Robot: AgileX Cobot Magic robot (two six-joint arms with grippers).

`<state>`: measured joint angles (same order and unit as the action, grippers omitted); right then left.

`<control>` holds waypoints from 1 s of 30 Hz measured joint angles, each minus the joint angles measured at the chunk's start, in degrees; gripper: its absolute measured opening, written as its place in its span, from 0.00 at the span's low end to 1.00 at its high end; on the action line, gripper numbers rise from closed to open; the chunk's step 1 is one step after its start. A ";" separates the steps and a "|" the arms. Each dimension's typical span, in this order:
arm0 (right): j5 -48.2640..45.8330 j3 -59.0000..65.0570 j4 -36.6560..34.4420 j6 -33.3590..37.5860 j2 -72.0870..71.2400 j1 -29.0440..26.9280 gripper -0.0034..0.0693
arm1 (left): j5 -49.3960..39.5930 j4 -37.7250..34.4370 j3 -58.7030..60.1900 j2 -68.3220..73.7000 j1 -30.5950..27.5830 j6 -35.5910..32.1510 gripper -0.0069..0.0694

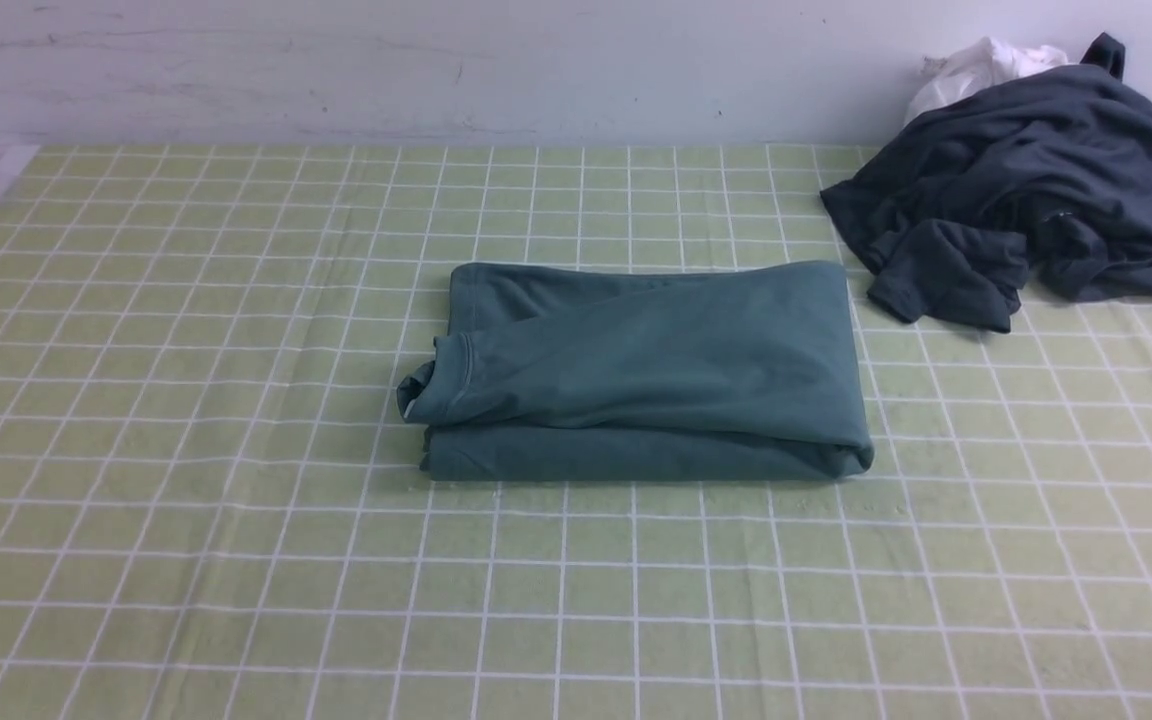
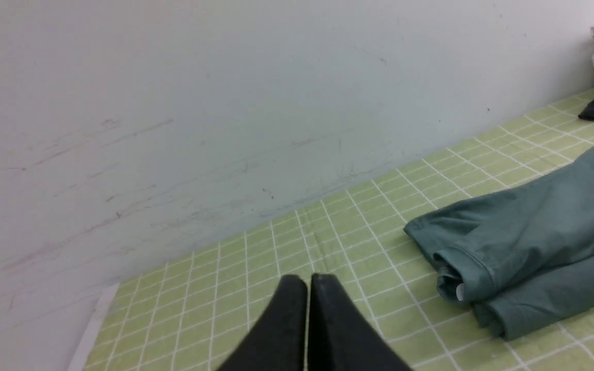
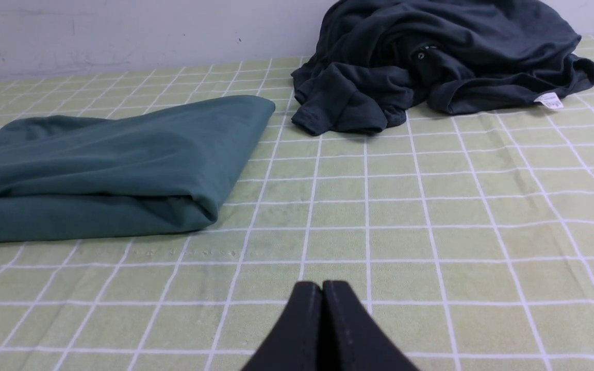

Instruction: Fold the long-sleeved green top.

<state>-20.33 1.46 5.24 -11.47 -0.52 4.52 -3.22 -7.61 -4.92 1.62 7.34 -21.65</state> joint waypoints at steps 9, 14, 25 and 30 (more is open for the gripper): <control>-0.12 -0.04 0.20 0.00 0.00 0.04 0.03 | -1.43 1.61 6.35 -2.28 -7.79 14.36 0.09; -0.12 -0.04 0.20 0.00 0.00 0.04 0.03 | -16.98 2.04 6.48 -2.28 -8.30 15.68 0.09; -0.12 -0.04 0.21 0.00 0.00 0.04 0.03 | -19.18 2.04 6.54 -2.28 -7.85 16.73 0.09; -0.12 -0.04 0.21 -0.02 0.00 0.04 0.03 | -19.18 2.04 6.54 -2.28 -7.85 16.73 0.09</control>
<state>-20.44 1.42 5.45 -11.49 -0.52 4.56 -22.40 -5.56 1.62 -0.66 -0.51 -4.92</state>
